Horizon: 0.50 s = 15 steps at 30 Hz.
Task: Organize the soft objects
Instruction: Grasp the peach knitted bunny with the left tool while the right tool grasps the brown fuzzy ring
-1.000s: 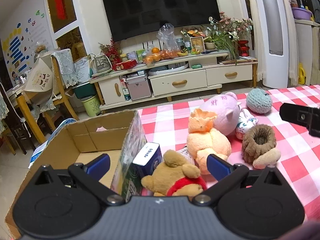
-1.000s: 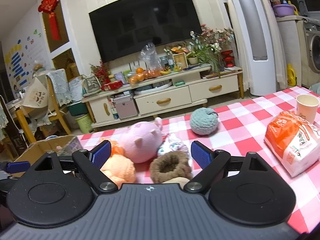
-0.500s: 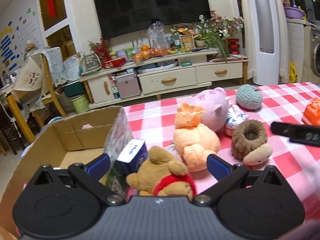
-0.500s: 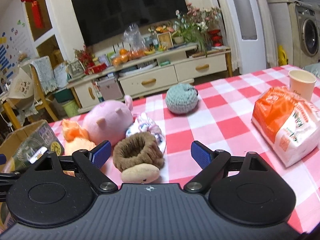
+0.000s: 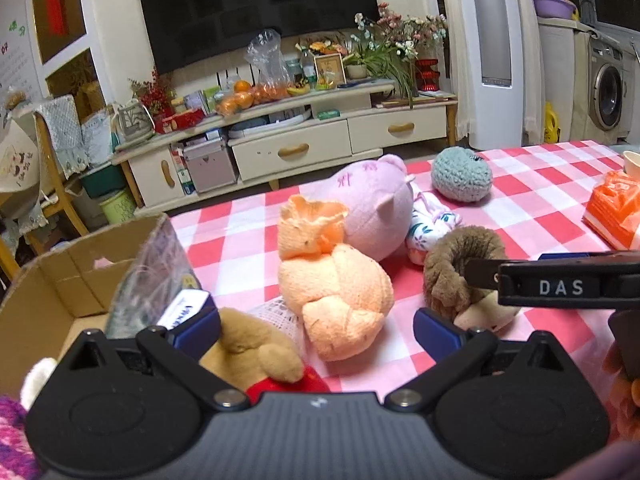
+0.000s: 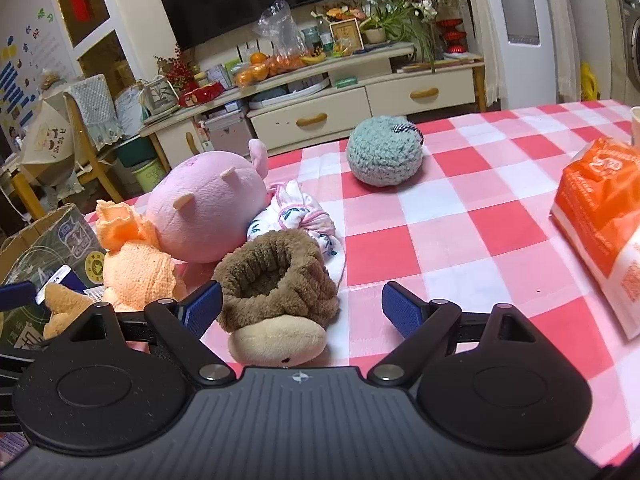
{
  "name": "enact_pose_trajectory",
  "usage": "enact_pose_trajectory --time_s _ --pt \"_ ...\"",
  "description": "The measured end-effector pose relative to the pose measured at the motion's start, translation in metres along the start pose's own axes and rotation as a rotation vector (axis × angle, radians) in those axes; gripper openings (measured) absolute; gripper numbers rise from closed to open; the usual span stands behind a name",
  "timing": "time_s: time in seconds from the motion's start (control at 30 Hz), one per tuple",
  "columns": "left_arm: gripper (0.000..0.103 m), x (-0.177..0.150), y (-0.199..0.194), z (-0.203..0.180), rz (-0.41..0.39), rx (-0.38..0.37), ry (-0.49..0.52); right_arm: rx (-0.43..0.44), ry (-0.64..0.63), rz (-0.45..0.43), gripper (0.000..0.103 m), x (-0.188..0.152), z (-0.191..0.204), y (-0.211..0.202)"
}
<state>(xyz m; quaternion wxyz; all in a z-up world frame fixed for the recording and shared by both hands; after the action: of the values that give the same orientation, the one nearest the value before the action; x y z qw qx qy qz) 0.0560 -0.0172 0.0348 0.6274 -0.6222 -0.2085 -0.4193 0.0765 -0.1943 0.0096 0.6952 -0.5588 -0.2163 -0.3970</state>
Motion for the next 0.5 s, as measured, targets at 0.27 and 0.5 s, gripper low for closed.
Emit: enact_pose_trajectory --time_s 0.27,0.5 --pt "0.102 0.007 0.022 -0.001 -0.008 0.007 0.019 0.049 0.016 0.040 0.103 0.001 0.002 0.012" --pt "0.096 0.010 0.041 0.003 0.013 0.011 0.036 0.112 0.075 0.083 0.103 0.001 0.003 0.022"
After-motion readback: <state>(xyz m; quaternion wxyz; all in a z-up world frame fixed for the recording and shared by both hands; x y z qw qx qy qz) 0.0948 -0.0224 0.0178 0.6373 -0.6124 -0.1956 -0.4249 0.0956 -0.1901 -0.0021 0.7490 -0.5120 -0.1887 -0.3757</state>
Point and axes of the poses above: each gripper's, at about its wrist camera, not at the fingertips, and y roughly the way its jaws point, z to its left, x to its top, the point moved 5 cm from there along y, roughly the way its jaws point, and after that the axes turned 4 degrees about -x, right-handed, at the moved point
